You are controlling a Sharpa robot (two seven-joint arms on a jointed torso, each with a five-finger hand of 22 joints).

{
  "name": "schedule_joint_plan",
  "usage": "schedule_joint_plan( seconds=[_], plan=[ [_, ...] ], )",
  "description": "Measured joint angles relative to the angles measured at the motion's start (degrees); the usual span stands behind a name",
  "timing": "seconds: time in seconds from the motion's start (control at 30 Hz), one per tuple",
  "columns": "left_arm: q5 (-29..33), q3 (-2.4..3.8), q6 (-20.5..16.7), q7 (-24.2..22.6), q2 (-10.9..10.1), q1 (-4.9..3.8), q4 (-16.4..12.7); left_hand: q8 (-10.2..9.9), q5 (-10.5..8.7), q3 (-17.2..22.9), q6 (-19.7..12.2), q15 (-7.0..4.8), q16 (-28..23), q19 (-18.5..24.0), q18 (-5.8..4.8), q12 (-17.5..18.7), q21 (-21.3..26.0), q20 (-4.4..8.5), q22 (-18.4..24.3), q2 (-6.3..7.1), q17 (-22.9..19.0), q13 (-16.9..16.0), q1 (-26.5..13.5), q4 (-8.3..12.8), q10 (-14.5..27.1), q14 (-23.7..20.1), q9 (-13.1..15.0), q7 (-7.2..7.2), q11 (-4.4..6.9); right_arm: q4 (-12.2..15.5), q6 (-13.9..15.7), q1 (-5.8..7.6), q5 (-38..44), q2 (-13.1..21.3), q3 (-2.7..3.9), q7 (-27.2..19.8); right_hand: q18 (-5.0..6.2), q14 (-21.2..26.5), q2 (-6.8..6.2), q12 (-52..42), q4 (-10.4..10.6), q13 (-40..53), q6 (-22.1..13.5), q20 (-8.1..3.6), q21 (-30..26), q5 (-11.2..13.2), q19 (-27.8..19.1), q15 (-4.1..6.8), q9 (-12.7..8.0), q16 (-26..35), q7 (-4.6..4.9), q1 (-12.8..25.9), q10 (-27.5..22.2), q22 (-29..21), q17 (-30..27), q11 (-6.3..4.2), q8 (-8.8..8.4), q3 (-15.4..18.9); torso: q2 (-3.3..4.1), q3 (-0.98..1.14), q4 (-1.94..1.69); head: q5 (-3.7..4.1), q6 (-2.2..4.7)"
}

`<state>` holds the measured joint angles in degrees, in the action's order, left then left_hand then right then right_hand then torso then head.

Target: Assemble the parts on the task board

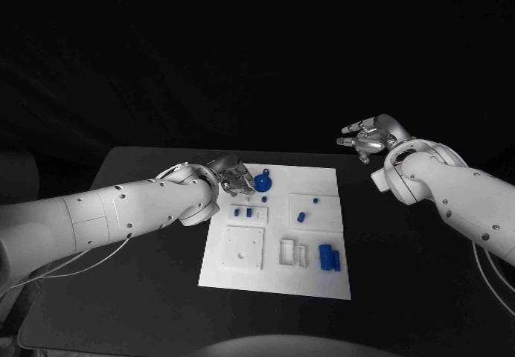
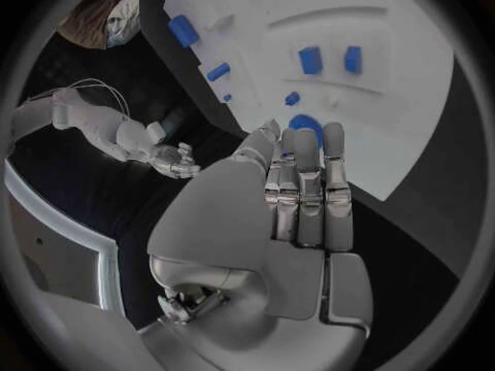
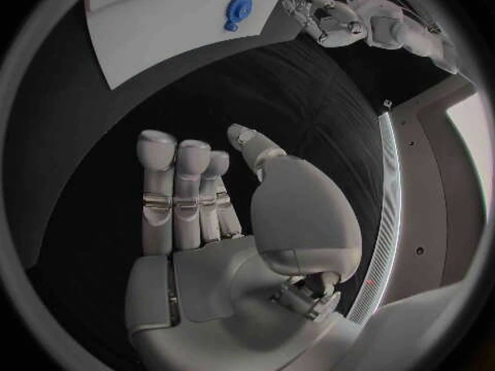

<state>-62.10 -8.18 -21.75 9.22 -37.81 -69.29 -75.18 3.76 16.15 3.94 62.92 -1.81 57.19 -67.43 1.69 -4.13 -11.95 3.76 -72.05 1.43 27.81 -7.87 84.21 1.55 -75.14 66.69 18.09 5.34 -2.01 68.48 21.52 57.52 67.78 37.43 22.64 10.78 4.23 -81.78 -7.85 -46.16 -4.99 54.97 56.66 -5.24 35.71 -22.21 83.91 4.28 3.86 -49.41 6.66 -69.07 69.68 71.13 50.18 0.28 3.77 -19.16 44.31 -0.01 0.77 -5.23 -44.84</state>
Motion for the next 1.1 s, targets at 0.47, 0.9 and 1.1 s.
schedule_joint_plan(
  seconds=[0.47, 0.9, 1.1],
  plan=[
    [-13.2, -0.83, -1.0, -9.0, 4.9, 0.00, 4.8, -0.1, -4.88, 5.8, 0.2, -0.13, -1.0, -7.1, 3.19, 0.4, -1.4, -0.70, -2.3, 3.18, -1.8, 4.4, -2.3, 3.0, 6.2, 10.0, -13.0, -0.22, -1.79, -0.2, 0.0, -0.01, -1.7, -0.4, 0.00, -1.2, 1.17, -0.8, -0.27, 21.1, -0.5, -24.0, 0.8, -0.29, -4.0, -0.5, 0.1, 0.45, 0.0, 5.4, -0.22, 0.3, 3.7, -1.3, -1.0, -0.86, 0.00, -2.6, 0.03, 0.04, 0.07, -0.07, 0.46],
    [-21.9, -2.58, 1.4, -10.0, 8.7, 0.16, 10.9, -0.1, -5.78, 2.8, -1.6, 0.48, 1.8, -8.5, 4.14, 0.4, -3.5, -1.30, -2.9, 5.35, -0.6, 4.4, -3.8, 0.4, 9.8, 11.8, -14.1, 0.17, -2.72, -0.2, 0.0, -0.09, -3.1, -1.0, -0.01, -3.7, 2.25, -0.8, -0.08, 41.9, -1.3, -49.4, 2.2, 1.17, -12.6, -1.3, 0.1, -1.42, 0.0, 7.6, 0.40, 1.8, 3.9, -4.7, -2.2, 2.27, 0.00, -6.1, 0.10, 0.05, 0.14, -0.02, 0.37],
    [-23.4, -2.69, 2.5, -10.1, 9.7, 0.27, 13.1, -0.1, -5.78, 2.7, -1.6, 0.48, 1.8, -8.5, 4.13, 0.4, -3.5, -1.30, -2.9, 5.12, -0.7, 4.4, -3.6, 0.4, 10.3, 11.8, -14.1, 0.17, -2.80, -0.1, -0.1, -0.11, -3.6, -1.1, -0.01, -4.9, 2.43, -0.7, -0.22, 42.0, -1.5, -51.3, 2.2, 1.20, -14.6, -1.3, 0.1, -1.50, 0.0, 7.8, 0.42, 1.9, 3.4, -6.3, -3.3, 2.79, 0.00, -6.4, 0.09, 0.07, 0.14, 0.12, 0.36]
  ],
)
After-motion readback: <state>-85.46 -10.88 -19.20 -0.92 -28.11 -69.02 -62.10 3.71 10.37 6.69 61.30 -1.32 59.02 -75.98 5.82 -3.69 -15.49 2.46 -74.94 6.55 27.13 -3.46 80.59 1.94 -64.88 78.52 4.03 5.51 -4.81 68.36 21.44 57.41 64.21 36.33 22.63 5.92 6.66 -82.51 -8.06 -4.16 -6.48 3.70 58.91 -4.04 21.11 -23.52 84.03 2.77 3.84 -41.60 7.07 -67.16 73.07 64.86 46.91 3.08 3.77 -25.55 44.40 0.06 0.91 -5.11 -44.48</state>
